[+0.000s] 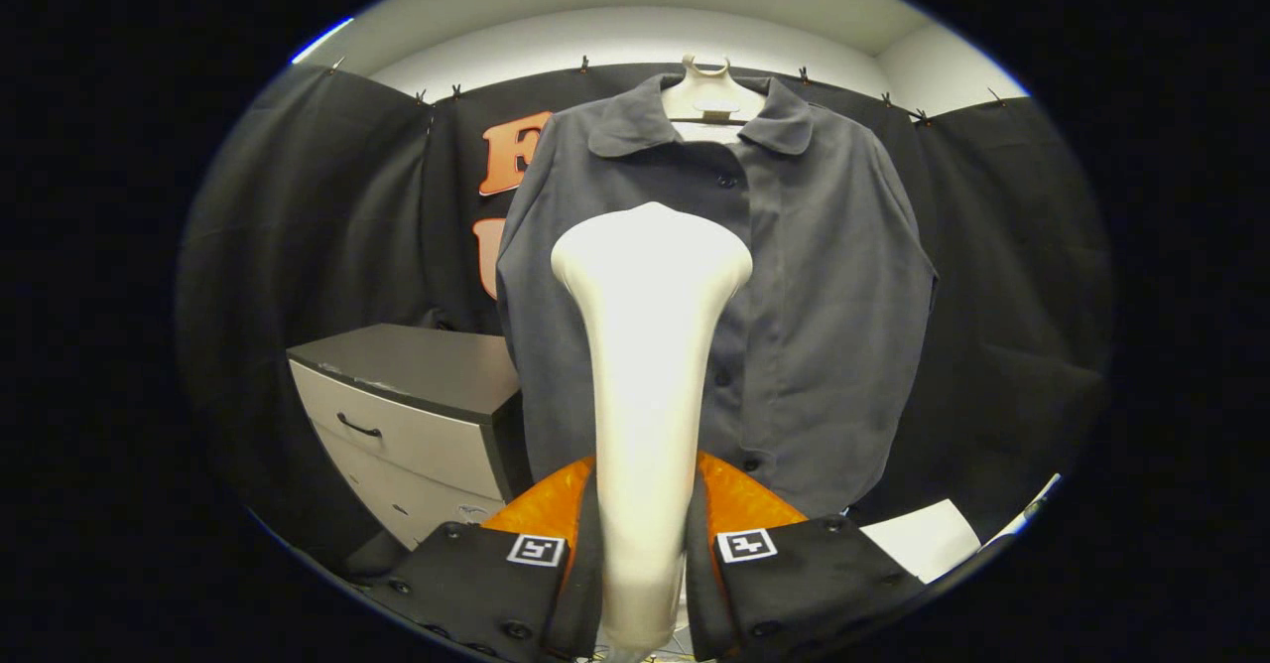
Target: Iron the clothes twice with a garment steamer, once on the left side and once on the right side.
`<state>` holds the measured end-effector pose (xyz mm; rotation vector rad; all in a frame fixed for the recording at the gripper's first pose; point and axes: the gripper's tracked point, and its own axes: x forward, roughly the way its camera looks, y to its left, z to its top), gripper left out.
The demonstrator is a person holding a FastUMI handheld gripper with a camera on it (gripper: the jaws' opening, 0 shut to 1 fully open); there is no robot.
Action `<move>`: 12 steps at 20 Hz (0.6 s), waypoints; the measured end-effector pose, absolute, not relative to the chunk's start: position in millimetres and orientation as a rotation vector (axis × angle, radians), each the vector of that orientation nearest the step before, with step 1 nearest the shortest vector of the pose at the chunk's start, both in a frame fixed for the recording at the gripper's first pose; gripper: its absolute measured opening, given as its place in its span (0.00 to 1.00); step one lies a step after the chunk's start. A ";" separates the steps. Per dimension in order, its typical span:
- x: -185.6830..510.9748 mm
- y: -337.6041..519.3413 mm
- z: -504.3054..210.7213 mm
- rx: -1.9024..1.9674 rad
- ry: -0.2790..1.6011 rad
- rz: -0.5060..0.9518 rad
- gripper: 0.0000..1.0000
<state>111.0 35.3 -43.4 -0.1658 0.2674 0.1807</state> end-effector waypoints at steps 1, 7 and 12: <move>114.3 29.2 -37.3 -0.164 0.262 0.178 0.42; 147.3 -15.3 -2.3 -0.126 0.213 0.138 0.42; 175.6 -51.2 14.7 -0.113 0.194 0.106 0.42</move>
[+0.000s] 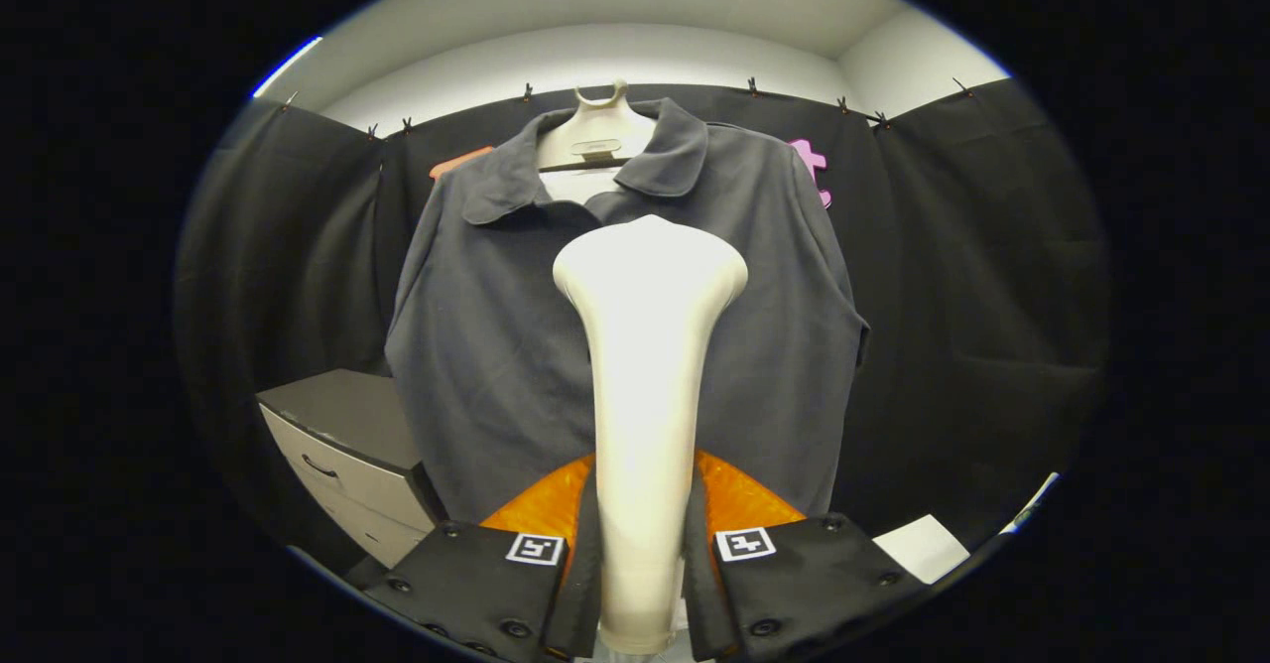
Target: Iron the clothes twice with a garment steamer, once on the left side and once on the right side.
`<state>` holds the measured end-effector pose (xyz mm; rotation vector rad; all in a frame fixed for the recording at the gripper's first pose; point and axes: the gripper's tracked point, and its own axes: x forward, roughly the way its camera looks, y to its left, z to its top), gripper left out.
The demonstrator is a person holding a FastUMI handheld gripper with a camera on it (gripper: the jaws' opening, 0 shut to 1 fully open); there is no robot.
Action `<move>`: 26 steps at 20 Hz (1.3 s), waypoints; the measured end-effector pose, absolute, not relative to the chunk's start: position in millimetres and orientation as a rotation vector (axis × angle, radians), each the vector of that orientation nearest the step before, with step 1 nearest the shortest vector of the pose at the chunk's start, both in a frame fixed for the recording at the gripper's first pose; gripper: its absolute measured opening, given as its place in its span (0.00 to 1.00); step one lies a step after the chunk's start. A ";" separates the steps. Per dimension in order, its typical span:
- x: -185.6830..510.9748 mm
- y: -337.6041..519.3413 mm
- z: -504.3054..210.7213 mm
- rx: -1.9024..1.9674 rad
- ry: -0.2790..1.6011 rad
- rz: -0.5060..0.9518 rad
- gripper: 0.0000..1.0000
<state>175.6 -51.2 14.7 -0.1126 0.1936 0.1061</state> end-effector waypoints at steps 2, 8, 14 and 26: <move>190.6 -65.1 16.7 -0.107 0.190 0.082 0.42; 226.5 -87.1 18.3 -0.089 0.194 0.061 0.42; 225.1 -91.6 -1.1 -0.126 0.223 0.065 0.42; 196.1 -103.5 -74.9 -0.113 0.344 0.063 0.42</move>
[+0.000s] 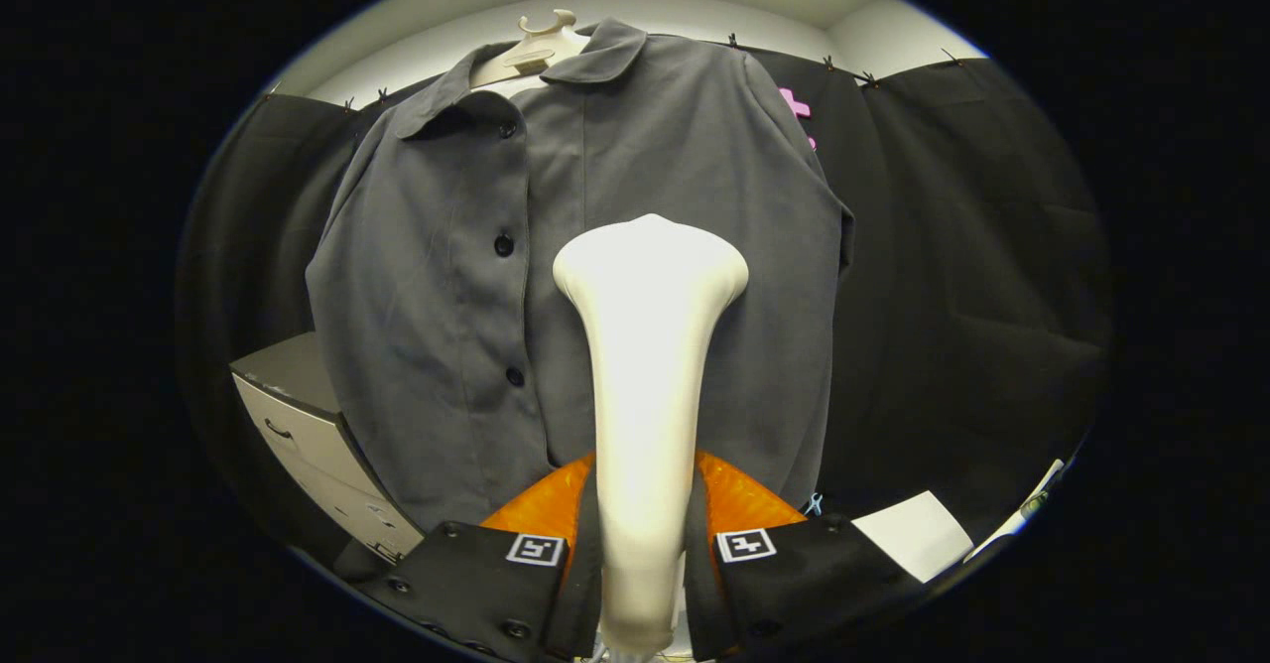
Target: Iron the clothes twice with a garment steamer, once on the left side and once on the right side.
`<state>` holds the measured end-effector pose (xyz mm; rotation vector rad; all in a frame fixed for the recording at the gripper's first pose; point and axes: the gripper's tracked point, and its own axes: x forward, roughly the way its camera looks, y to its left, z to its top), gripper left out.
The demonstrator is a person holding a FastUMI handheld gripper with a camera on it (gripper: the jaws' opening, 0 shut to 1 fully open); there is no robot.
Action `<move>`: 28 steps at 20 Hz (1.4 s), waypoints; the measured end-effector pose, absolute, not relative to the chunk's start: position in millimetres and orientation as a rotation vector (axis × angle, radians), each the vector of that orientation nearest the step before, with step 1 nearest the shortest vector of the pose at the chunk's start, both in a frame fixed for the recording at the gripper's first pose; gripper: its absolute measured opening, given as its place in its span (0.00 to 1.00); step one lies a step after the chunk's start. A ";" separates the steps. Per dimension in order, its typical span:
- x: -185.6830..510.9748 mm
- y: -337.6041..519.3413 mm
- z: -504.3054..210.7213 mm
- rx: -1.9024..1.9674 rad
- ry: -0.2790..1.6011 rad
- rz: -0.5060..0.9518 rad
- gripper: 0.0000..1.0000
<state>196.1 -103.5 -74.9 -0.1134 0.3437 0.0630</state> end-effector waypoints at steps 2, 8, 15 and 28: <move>190.1 -106.7 -88.8 -0.112 0.369 0.057 0.42; 175.4 -118.5 -135.5 -0.108 0.443 0.031 0.42; 161.4 -132.5 -188.7 -0.098 0.520 0.005 0.42; 139.3 -145.9 -214.6 -0.076 0.555 -0.048 0.42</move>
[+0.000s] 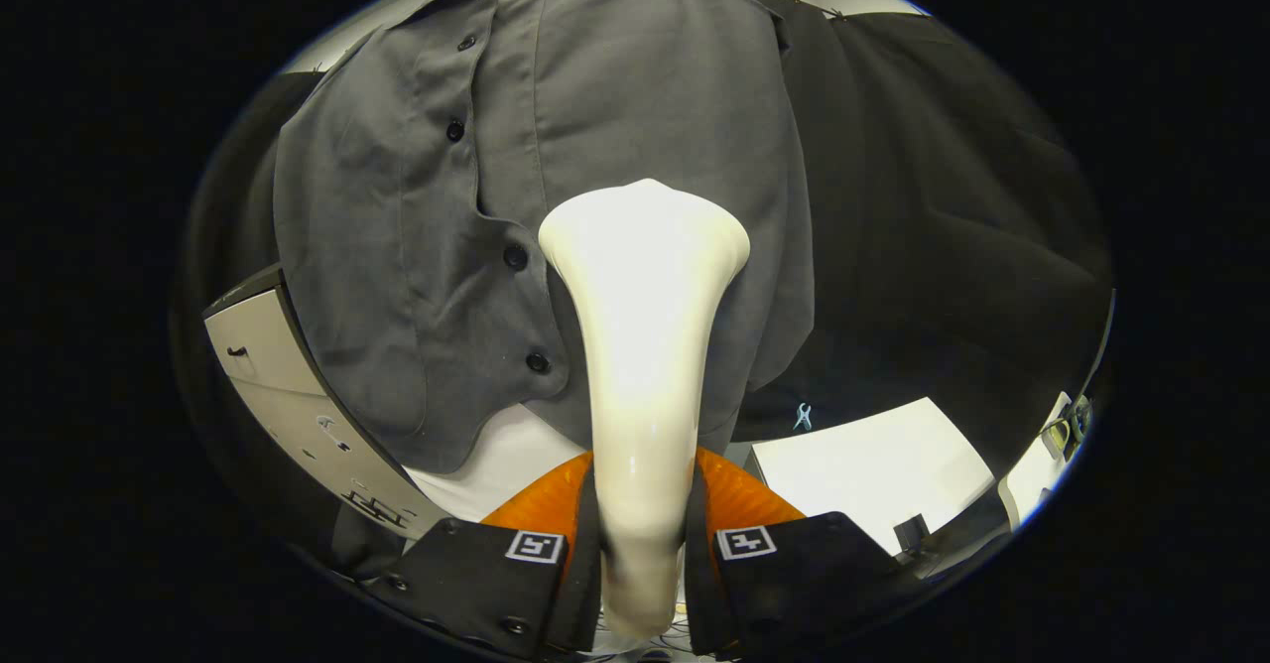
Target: Iron the clothes twice with a garment steamer, once on the left side and once on the right side.
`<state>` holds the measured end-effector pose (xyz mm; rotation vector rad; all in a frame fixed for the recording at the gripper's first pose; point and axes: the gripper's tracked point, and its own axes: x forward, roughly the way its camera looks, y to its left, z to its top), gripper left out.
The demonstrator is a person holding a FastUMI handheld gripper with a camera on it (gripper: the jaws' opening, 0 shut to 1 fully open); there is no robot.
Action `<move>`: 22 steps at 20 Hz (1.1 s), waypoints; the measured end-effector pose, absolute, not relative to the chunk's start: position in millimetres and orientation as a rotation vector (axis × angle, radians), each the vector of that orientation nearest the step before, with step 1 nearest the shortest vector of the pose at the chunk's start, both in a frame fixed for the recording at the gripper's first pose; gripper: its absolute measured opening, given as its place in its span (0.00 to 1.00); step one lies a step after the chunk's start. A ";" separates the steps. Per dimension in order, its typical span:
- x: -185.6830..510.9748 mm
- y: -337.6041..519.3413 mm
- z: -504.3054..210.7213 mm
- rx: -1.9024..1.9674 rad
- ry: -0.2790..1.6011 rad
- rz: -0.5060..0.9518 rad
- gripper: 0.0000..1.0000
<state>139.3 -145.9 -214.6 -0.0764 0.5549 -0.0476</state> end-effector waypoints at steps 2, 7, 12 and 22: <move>128.4 -143.1 -197.5 -0.056 0.526 -0.053 0.42; 107.3 -122.3 -146.9 -0.059 0.448 -0.020 0.42; 97.3 -95.2 -94.9 -0.089 0.352 0.025 0.42; 67.4 -30.0 -27.1 -0.090 0.206 0.144 0.42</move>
